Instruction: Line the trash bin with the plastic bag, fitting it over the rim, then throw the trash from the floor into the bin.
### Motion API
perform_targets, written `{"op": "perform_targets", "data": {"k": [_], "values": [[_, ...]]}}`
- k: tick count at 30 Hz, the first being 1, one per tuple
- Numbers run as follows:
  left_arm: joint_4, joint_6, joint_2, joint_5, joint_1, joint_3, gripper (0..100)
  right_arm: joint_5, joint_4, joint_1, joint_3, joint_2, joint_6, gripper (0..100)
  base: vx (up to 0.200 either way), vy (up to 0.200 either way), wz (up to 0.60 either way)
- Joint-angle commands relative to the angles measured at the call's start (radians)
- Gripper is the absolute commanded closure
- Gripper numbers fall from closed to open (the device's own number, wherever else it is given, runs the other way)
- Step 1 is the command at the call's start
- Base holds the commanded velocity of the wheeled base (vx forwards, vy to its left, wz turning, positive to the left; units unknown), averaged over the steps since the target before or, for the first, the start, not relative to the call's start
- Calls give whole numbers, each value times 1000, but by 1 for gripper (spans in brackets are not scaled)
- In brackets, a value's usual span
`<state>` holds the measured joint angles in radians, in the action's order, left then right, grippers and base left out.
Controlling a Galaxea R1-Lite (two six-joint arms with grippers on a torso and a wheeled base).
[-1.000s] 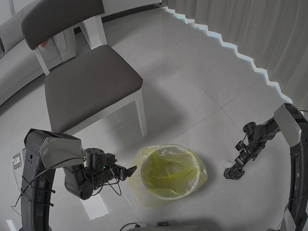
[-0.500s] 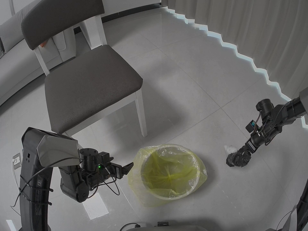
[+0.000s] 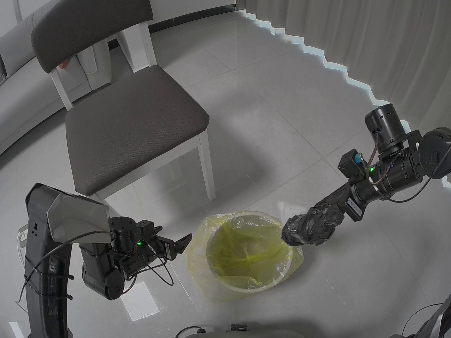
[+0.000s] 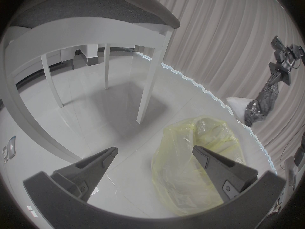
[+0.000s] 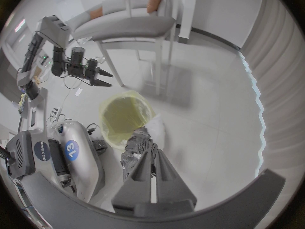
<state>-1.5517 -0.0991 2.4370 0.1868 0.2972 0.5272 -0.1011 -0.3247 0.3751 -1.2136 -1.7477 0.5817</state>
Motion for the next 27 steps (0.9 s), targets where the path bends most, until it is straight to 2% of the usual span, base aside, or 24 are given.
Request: {"op": "perform_targets", "data": {"k": [1, 8, 21, 27], "values": [[-19, -22, -32, -3, -3, -18, 0, 4, 4, 168, -4, -7, -43, 100, 0, 0, 0], [-19, -42, -39, -6, 8, -18, 0, 6, 10, 263, -57, -144, -62, 100, 0, 0, 0], [-19, -65, -36, -7, 8, -19, 0, -3, 9, 329, -150, -438, -63, 100, 0, 0, 0], [-19, -65, -33, -4, 8, -18, 0, -6, 10, 378, -121, -440, -65, 100, 0, 0, 0]]}}
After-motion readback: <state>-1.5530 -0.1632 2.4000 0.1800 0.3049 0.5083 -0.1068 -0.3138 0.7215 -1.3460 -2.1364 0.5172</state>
